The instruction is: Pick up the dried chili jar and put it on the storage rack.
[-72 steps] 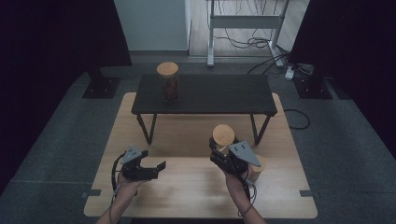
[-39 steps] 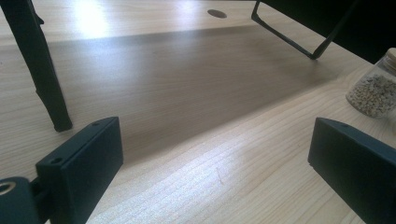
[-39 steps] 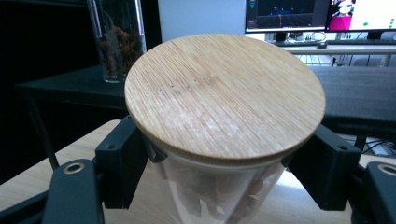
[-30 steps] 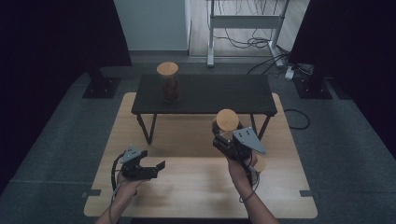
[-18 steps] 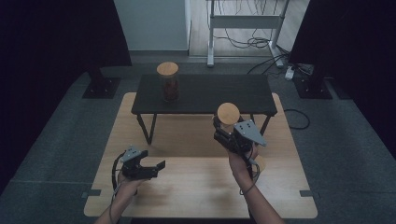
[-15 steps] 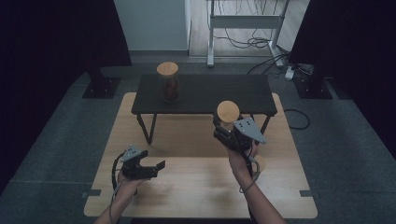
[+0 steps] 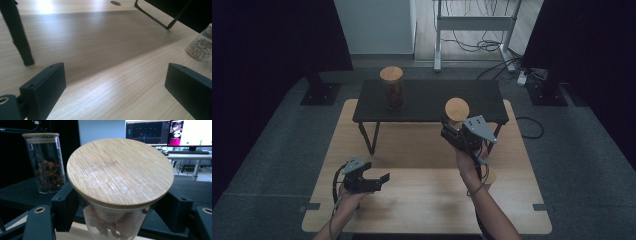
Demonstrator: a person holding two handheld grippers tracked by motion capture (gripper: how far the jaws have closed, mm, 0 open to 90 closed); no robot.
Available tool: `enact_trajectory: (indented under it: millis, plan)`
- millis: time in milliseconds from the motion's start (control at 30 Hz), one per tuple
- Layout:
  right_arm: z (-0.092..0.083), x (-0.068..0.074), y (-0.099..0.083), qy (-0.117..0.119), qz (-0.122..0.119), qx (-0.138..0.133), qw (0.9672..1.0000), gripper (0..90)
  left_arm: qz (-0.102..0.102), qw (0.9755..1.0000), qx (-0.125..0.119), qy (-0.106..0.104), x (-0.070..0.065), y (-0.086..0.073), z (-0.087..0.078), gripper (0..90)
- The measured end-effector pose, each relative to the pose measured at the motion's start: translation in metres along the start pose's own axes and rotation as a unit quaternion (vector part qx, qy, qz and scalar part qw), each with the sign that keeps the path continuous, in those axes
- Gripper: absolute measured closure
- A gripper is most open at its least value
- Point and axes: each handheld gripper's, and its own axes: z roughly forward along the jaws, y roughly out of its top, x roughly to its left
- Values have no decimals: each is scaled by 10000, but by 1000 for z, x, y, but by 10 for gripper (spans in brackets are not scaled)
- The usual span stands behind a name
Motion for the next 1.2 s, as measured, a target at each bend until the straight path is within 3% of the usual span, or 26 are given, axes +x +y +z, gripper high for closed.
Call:
enact_trajectory:
  millis: [333, 1200]
  plan:
    - [11, -4, 9, -94, -33, 5, 10000, 256, 62, 10000, 50, -55, -4, 0, 3, 30]
    - [45, -8, 21, -275, -68, 189, 9994, 256, 19, 9999, 104, -29, 3, -1, 6, 31]
